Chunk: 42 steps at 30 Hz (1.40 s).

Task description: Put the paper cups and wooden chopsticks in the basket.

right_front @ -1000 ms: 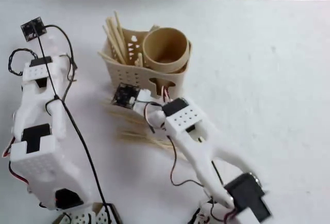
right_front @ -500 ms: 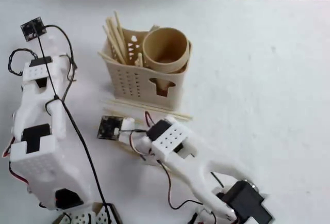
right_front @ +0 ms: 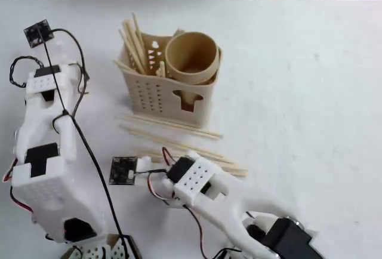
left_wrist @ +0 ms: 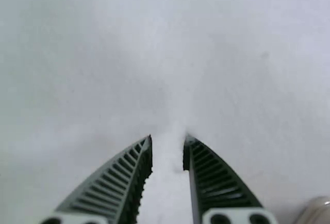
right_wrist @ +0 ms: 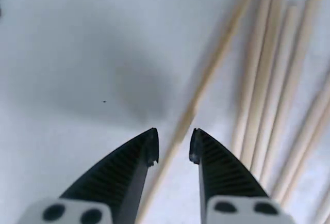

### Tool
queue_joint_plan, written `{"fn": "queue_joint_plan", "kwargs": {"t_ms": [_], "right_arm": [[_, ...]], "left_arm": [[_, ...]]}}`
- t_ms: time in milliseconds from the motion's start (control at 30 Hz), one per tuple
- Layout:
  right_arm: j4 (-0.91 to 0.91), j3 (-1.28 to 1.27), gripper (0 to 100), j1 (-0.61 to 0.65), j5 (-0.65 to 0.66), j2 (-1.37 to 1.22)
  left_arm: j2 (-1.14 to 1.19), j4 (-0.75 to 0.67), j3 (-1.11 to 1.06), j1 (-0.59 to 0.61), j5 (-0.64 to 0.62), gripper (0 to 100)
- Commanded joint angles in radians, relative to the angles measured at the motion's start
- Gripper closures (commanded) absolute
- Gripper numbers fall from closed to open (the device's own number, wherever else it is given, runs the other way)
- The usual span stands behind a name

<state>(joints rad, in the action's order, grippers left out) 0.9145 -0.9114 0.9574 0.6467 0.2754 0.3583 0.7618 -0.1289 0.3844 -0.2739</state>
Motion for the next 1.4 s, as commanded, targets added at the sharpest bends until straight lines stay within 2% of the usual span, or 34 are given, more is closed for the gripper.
{"fn": "queue_joint_plan", "kwargs": {"t_ms": [0, 300, 467, 633, 833, 1133, 1267, 1367], "right_arm": [[-0.031, 0.003, 88.1, -0.027, -0.003, 0.035], [-0.038, 0.092, 88.3, -0.058, 0.040, -0.173], [-0.027, 0.153, 98.9, -0.116, 0.038, -0.242], [-0.024, 0.158, 98.2, -0.162, 0.038, -0.228], [0.033, 0.129, 98.2, -0.185, 0.037, -0.070], [0.189, 0.080, 98.2, -0.188, 0.037, 0.414], [0.278, 0.170, 98.3, -0.188, 0.032, 0.599], [0.305, 0.348, 98.3, -0.188, -0.052, 0.638]], "left_arm": [[-0.008, -0.015, 0.006, 0.007, 0.000, 88], [-0.008, -0.014, 0.006, 0.007, 0.000, 88], [-0.008, -0.014, 0.006, 0.007, 0.000, 88], [-0.008, -0.017, 0.005, 0.007, 0.000, 88], [-0.008, -0.015, 0.005, 0.007, 0.000, 88], [-0.008, -0.018, 0.005, 0.007, 0.000, 88], [-0.008, -0.018, 0.005, 0.007, 0.000, 88], [-0.008, -0.018, 0.005, 0.007, 0.000, 88]]}}
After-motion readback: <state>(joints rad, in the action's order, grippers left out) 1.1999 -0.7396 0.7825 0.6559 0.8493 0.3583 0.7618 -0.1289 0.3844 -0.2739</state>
